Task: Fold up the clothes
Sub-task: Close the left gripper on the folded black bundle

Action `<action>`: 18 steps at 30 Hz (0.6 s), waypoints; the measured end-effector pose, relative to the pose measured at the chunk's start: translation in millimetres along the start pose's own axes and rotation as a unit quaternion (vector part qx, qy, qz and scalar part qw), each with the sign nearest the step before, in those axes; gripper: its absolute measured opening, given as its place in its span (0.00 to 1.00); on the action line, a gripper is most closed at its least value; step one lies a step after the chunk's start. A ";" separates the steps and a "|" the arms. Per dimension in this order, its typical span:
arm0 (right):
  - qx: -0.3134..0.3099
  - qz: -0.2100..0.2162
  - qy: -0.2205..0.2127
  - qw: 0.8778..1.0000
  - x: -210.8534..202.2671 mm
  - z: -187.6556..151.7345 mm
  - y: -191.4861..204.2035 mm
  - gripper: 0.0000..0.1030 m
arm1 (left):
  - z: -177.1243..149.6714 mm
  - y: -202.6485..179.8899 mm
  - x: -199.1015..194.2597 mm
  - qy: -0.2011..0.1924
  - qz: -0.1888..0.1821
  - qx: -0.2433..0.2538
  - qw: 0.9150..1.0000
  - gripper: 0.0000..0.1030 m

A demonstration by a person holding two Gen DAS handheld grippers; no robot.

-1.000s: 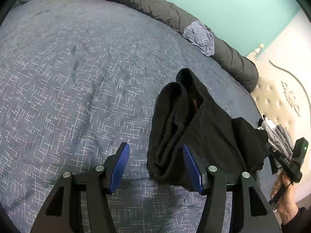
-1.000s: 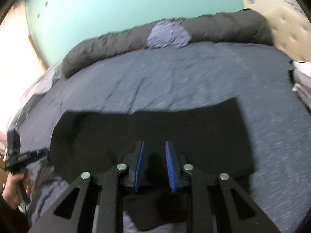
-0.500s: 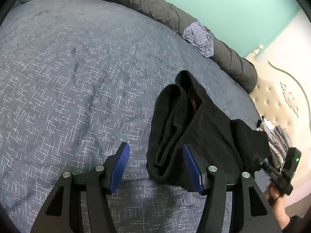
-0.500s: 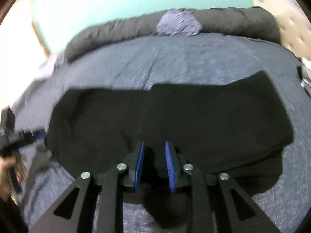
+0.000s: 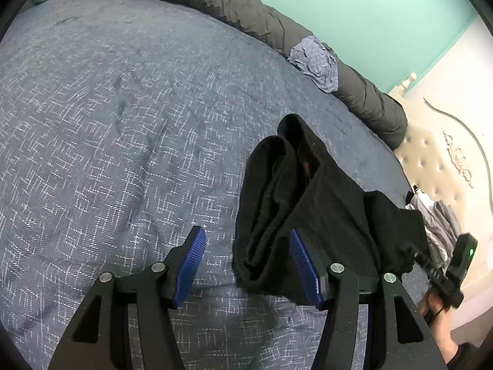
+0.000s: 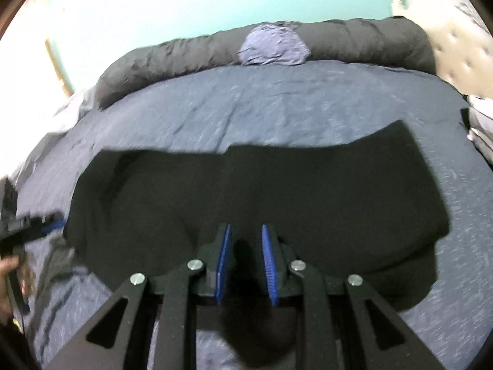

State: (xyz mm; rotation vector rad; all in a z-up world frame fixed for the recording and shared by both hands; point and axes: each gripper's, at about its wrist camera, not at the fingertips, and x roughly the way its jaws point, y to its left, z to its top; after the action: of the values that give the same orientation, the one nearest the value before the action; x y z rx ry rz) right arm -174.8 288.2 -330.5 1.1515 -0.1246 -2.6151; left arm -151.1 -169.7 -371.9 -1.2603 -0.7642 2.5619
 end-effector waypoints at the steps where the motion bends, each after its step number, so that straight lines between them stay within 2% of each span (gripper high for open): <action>1: 0.007 -0.008 -0.002 1.000 -0.2 3.9 -7.3 0.20 | 0.1 0.7 -0.3 0.000 0.000 -0.001 1.000 0.60; 6: 0.061 -0.047 -0.023 0.997 -10.9 14.3 -61.3 0.20 | 0.6 2.8 0.4 0.002 -0.002 -0.005 1.000 0.60; 15: 0.092 -0.042 -0.080 0.992 -43.2 21.1 -93.7 0.19 | -0.6 -0.1 6.0 0.008 -0.001 -0.002 1.000 0.62; 16: 0.088 -0.045 -0.079 0.992 -43.1 21.7 -92.2 0.19 | -1.2 -0.5 6.9 0.010 -0.001 -0.002 1.000 0.62; 18: 0.091 -0.055 -0.039 0.994 -30.1 20.5 -95.2 0.19 | -2.3 -0.5 7.9 0.012 -0.004 -0.005 1.000 0.62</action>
State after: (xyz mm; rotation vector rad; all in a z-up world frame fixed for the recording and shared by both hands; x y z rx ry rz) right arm -191.4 387.2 -313.3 1.1441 -0.3316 -2.7962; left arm -154.3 -165.4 -378.2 -1.2865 -0.7774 2.5354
